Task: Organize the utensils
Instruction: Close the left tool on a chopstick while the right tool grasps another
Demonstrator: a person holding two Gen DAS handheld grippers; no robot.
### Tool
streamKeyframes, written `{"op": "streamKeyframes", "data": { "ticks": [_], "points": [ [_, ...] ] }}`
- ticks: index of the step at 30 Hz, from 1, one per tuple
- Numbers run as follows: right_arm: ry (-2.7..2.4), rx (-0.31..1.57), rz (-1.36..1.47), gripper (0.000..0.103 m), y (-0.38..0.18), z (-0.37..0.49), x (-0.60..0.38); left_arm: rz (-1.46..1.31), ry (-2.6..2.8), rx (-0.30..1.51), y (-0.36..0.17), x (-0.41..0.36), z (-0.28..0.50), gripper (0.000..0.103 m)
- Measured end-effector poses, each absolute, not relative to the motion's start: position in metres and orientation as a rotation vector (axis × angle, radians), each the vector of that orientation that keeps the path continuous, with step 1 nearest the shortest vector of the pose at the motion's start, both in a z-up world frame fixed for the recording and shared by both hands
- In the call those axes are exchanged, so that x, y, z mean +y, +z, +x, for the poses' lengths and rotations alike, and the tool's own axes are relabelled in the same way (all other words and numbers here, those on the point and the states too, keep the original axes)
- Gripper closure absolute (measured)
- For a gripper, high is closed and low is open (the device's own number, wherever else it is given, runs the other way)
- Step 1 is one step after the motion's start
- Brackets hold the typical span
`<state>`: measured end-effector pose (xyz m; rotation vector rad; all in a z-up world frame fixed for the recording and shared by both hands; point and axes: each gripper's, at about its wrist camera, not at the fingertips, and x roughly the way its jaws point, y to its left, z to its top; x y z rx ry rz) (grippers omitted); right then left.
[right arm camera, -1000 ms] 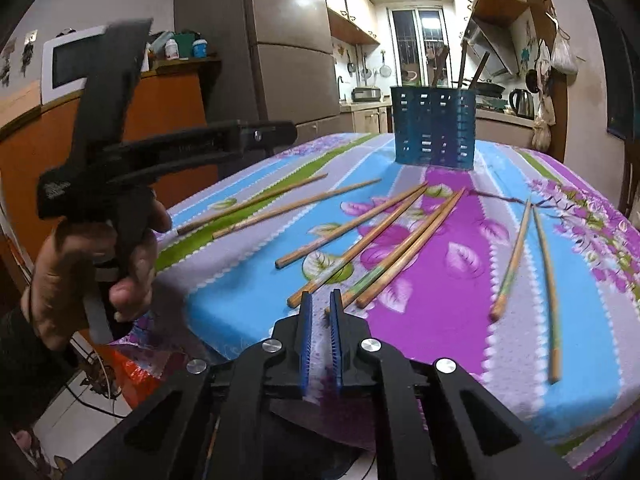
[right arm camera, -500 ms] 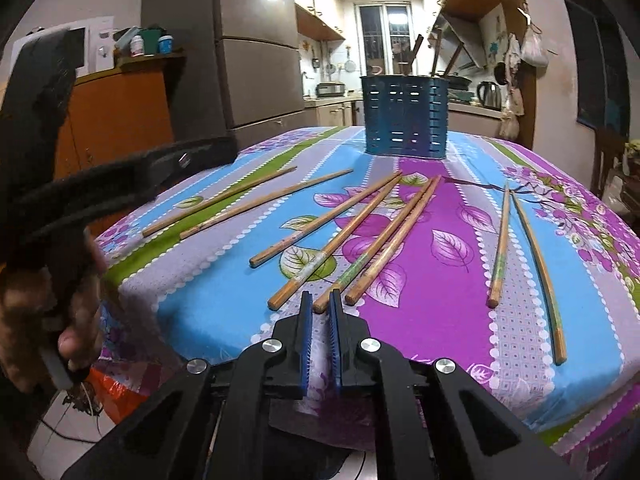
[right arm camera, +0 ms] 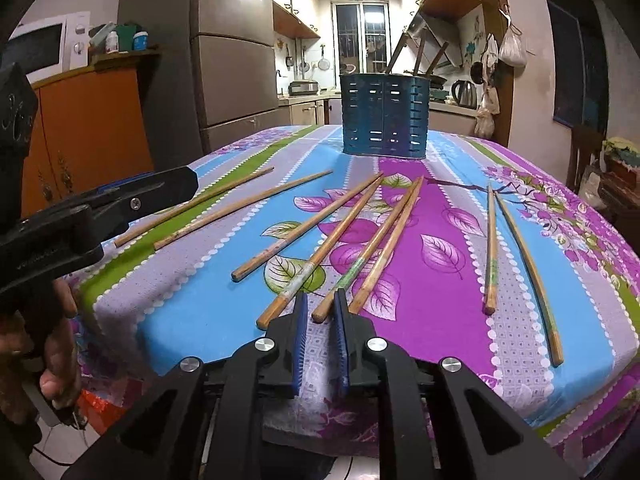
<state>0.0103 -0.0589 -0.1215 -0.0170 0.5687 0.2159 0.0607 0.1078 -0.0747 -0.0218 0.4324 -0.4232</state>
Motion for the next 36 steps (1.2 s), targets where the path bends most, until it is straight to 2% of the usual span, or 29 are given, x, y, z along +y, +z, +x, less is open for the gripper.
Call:
{"op": "streamKeyframes", "data": {
  "ticks": [11, 18, 20, 22, 26, 34, 35, 36],
  "points": [
    [0.211, 0.578, 0.019, 0.091, -0.122, 0.008, -0.061, -0.007, -0.346, 0.406, -0.080, 0.130, 0.060, 0.036],
    [0.217, 0.579, 0.055, 0.094, -0.121, 0.008, -0.066, 0.035, -0.359, 0.453, -0.094, 0.146, 0.053, 0.036],
    [0.215, 0.570, 0.062, 0.094, -0.118, 0.007, -0.069, 0.053, -0.380, 0.482, -0.100, 0.142, 0.054, 0.048],
    [0.213, 0.560, 0.067, 0.094, -0.115, 0.005, -0.071, 0.073, -0.394, 0.513, -0.107, 0.137, 0.057, 0.066],
    [0.203, 0.534, 0.057, 0.095, -0.107, 0.001, -0.077, 0.085, -0.370, 0.536, -0.113, 0.134, 0.067, 0.073],
    [0.218, 0.434, 0.005, 0.095, -0.087, -0.016, -0.077, 0.101, -0.329, 0.517, -0.116, 0.134, 0.069, 0.073],
    [0.219, 0.425, -0.002, 0.095, -0.086, -0.017, -0.076, 0.100, -0.335, 0.513, -0.117, 0.133, 0.068, 0.077],
    [0.222, 0.414, -0.014, 0.095, -0.084, -0.018, -0.075, 0.101, -0.335, 0.507, -0.117, 0.132, 0.067, 0.095]
  ]
}}
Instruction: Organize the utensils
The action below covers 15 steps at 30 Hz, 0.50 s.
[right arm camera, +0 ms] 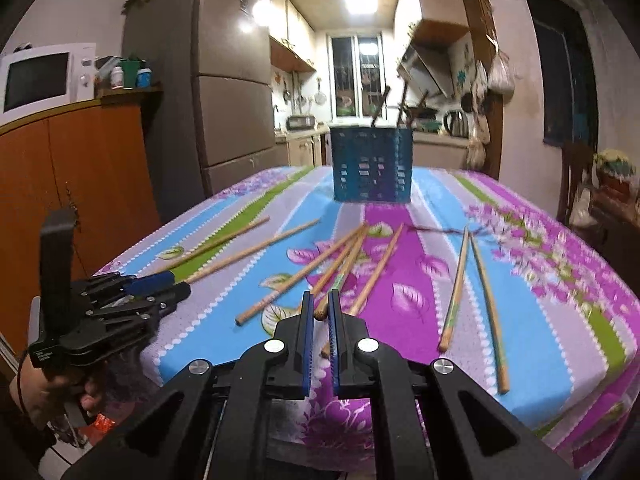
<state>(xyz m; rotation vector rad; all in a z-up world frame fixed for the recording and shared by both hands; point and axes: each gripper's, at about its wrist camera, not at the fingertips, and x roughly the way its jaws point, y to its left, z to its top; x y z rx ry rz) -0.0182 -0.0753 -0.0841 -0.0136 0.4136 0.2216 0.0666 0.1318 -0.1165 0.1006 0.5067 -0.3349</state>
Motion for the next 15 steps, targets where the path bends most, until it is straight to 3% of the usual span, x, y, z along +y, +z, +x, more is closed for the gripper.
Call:
{"op": "streamKeyframes", "data": {
  "ticks": [6, 15],
  "points": [
    [0.221, 0.344, -0.046, 0.095, -0.071, -0.025, -0.078, 0.079, -0.316, 0.460, -0.109, 0.128, 0.059, 0.098],
    [0.220, 0.207, -0.107, 0.096, -0.040, -0.034, -0.084, 0.078, -0.334, 0.310, -0.051, 0.115, 0.053, 0.098]
  ]
}}
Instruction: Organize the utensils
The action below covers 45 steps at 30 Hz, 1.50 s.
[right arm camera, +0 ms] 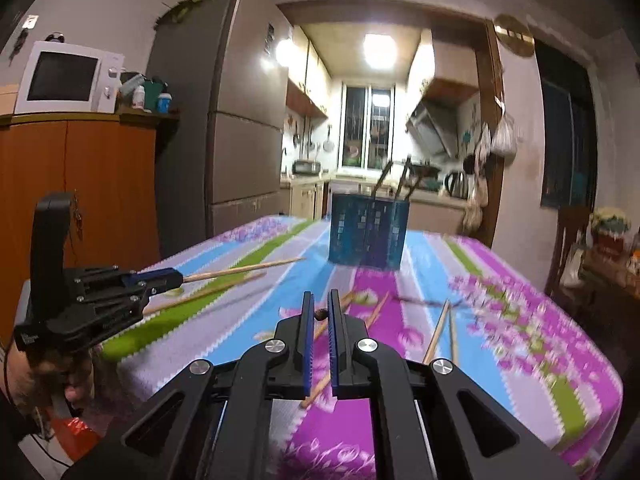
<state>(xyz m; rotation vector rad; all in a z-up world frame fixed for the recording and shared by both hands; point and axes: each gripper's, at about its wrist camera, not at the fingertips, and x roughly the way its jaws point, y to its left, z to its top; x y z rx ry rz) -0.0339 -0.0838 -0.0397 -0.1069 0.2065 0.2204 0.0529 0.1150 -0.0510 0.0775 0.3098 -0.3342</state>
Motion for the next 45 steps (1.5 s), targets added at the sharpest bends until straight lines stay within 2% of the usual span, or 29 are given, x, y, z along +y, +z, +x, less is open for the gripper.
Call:
{"op": "streamKeyframes", "data": {
  "ticks": [11, 23, 35, 45],
  "points": [
    [0.263, 0.039, -0.197, 0.096, 0.011, -0.015, -0.097, 0.089, -0.365, 0.160, 0.021, 0.093, 0.079, 0.098],
    [0.345, 0.123, -0.008, 0.096, 0.083, 0.092, -0.158, 0.120, -0.362, 0.129, 0.093, 0.069, 0.139, 0.098],
    [0.386, 0.056, -0.021, 0.096, 0.174, 0.115, -0.181, 0.308, -0.363, 0.247, 0.152, 0.049, 0.179, 0.098],
    [0.342, 0.007, -0.030, 0.096, 0.281, 0.175, -0.211, 0.422, -0.421, 0.501, 0.192, 0.025, 0.239, 0.098]
  ]
}}
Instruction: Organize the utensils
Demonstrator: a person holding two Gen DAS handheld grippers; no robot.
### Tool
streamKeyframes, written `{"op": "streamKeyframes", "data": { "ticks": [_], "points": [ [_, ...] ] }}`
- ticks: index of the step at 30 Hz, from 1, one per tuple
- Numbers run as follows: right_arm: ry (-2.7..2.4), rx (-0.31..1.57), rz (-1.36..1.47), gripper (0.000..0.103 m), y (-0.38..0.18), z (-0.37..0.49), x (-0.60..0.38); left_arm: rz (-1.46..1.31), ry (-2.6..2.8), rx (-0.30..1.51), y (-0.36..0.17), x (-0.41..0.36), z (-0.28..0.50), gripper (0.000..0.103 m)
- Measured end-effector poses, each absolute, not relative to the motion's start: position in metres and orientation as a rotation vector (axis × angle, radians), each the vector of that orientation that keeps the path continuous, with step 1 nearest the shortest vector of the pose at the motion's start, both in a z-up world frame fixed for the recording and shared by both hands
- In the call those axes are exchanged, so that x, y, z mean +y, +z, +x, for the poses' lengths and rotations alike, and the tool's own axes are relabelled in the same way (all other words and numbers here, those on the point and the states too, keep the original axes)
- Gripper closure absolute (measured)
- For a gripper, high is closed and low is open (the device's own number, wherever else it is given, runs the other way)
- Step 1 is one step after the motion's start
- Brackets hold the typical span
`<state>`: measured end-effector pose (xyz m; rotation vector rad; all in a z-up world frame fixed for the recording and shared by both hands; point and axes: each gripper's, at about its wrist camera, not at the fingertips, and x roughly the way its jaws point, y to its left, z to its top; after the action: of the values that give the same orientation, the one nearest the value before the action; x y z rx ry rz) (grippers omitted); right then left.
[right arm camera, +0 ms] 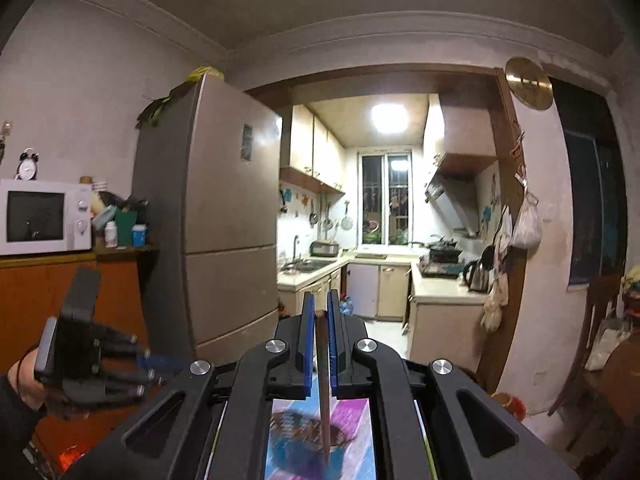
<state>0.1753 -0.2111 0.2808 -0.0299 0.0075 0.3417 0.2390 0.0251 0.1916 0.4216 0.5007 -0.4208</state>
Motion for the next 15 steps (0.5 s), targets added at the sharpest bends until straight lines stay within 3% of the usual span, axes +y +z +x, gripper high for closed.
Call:
{"op": "streamKeyframes", "data": {
  "ticks": [6, 15],
  "points": [
    [0.367, 0.042, -0.034, 0.096, 0.291, 0.234, -0.202, 0.446, -0.401, 0.590, 0.208, 0.015, 0.273, 0.098],
    [0.368, 0.172, -0.019, 0.096, 0.252, 0.308, -0.190, 0.405, -0.382, 0.752, 0.204, 0.012, 0.324, 0.098]
  ]
}}
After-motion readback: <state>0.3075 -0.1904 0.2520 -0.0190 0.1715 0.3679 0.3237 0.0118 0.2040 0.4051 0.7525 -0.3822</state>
